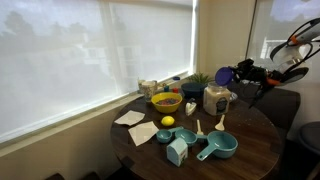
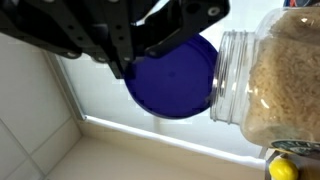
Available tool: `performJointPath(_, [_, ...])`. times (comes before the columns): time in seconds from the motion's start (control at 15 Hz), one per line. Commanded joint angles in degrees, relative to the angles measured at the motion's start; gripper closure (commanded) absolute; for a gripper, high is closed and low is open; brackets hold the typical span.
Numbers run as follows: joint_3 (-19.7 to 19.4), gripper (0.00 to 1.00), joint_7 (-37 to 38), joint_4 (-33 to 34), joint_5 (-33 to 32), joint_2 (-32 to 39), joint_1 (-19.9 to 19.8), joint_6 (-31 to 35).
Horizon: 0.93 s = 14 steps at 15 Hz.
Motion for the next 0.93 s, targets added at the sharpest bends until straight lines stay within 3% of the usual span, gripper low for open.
performJointPath(0.0, [-0.2, 0.99, -2.9, -1.5, 4.4, 0.8, -0.6, -3.6])
performJointPath(0.2, [-0.4, 0.99, -2.9, -1.7, 3.7, 1.3, -0.6, -4.2])
performJointPath(0.47, [0.3, 0.99, 3.6, -1.2, -0.9, 2.1, 0.1, -2.1])
performJointPath(0.87, [0.2, 0.99, 0.0, -1.0, 3.7, 1.0, -0.3, -4.7])
